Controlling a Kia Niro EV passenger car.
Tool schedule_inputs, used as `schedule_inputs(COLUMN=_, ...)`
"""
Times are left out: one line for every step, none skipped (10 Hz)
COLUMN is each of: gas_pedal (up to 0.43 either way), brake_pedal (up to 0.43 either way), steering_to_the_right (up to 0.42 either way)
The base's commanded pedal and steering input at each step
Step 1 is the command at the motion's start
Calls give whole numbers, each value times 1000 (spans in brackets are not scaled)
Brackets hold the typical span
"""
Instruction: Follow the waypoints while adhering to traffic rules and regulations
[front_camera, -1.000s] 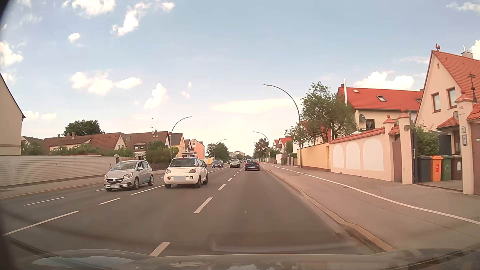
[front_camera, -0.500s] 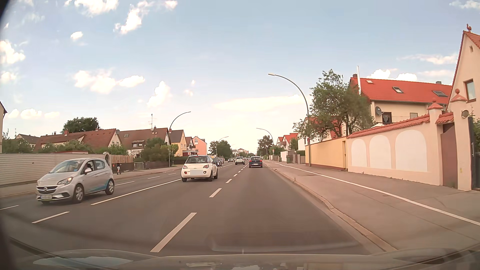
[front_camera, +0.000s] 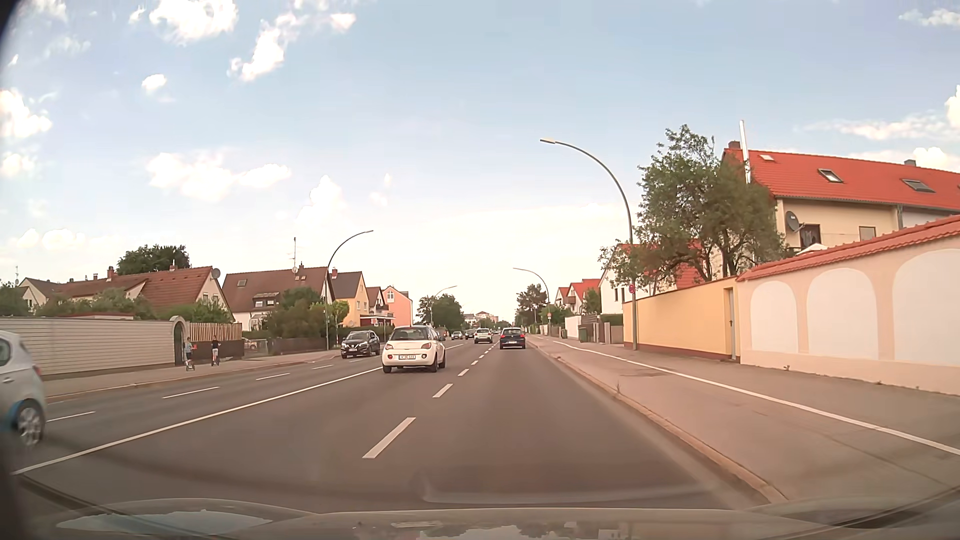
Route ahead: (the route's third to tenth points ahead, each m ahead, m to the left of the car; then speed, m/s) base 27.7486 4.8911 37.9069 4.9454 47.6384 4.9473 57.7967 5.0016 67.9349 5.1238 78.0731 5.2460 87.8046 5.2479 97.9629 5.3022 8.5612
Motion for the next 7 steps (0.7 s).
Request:
schedule_inputs(gas_pedal=311, brake_pedal=18, steering_to_the_right=-5)
schedule_inputs(gas_pedal=260, brake_pedal=18, steering_to_the_right=-5)
schedule_inputs(gas_pedal=248, brake_pedal=18, steering_to_the_right=-5)
schedule_inputs(gas_pedal=248, brake_pedal=18, steering_to_the_right=-5)
schedule_inputs(gas_pedal=248, brake_pedal=18, steering_to_the_right=-5)
schedule_inputs(gas_pedal=248, brake_pedal=18, steering_to_the_right=-6)
schedule_inputs(gas_pedal=260, brake_pedal=18, steering_to_the_right=-7)
